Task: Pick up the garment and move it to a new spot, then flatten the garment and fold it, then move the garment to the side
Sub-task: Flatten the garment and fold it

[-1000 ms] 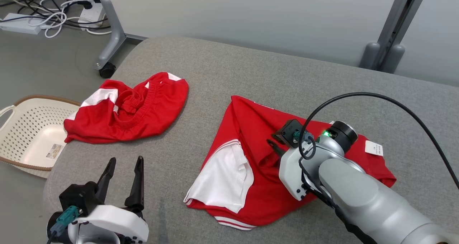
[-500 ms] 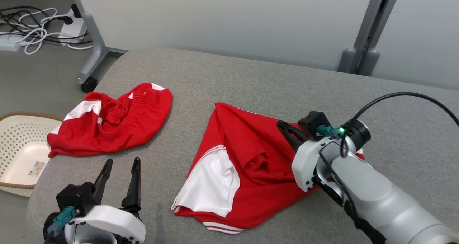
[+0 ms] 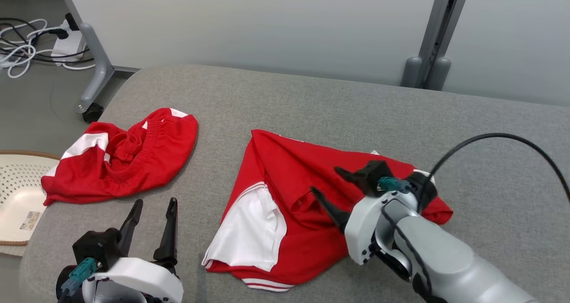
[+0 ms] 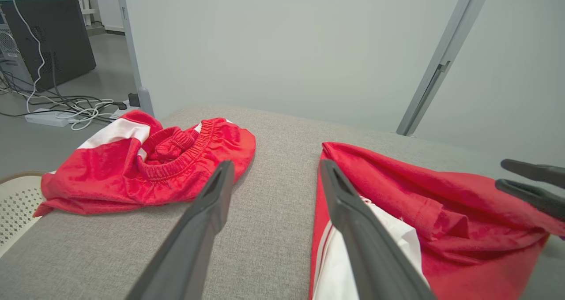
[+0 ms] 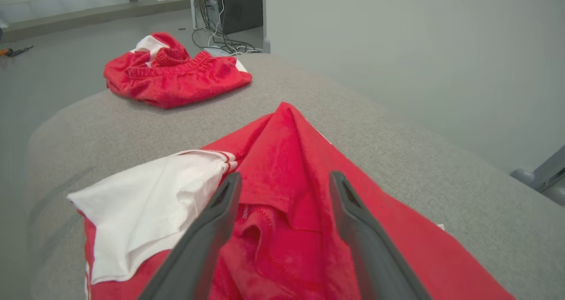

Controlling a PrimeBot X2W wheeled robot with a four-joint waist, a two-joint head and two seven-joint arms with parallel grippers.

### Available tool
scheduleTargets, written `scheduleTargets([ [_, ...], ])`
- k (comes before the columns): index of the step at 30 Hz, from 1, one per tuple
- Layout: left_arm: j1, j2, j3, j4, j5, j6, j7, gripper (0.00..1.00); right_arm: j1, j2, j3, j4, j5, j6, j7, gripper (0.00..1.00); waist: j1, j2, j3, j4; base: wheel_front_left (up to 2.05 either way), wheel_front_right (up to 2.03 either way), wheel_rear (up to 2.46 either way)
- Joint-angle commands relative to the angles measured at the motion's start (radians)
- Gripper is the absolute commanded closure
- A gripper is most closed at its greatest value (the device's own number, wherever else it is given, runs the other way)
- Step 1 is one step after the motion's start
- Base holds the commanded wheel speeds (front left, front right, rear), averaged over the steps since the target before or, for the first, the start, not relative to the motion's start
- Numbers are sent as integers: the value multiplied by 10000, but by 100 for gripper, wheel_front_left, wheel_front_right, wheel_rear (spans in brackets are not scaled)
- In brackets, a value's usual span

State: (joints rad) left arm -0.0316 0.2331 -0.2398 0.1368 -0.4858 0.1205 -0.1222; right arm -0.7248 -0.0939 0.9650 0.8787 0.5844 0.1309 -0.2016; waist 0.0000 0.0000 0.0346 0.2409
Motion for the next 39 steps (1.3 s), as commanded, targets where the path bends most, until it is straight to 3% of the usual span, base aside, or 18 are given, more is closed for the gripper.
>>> scheduleTargets([
  [1,-152,8,-20,20,-58,2,33,0,-99,59,407,-91,196,-3,543,0,0,0,60,155,0,0,0],
  [11,-167,-74,-102,336,-169,-64,-110,0,-613,319,1058,433,1549,-3,2756,0,0,0,43,790,0,0,0],
  [17,-244,-77,-157,407,-188,-82,-111,0,-983,417,1185,1244,1648,-3,3612,0,0,0,117,1024,0,0,0],
  [21,-351,-59,-192,487,-221,-130,-115,0,-1152,428,1307,1083,2038,-1,4335,0,0,0,184,1130,0,0,0],
  [36,-668,-174,-370,872,-355,-239,-198,0,-1704,416,1653,1447,2471,-3,5069,0,0,0,507,1523,0,0,0],
  [37,-663,-181,-365,906,-364,-240,-220,0,-1719,416,1681,1523,2454,-3,5092,3,0,0,532,1540,0,0,0],
  [39,-696,-193,-362,977,-372,-236,-243,0,-1722,415,1715,1612,2436,-3,5037,50,0,0,566,1565,0,0,0],
])
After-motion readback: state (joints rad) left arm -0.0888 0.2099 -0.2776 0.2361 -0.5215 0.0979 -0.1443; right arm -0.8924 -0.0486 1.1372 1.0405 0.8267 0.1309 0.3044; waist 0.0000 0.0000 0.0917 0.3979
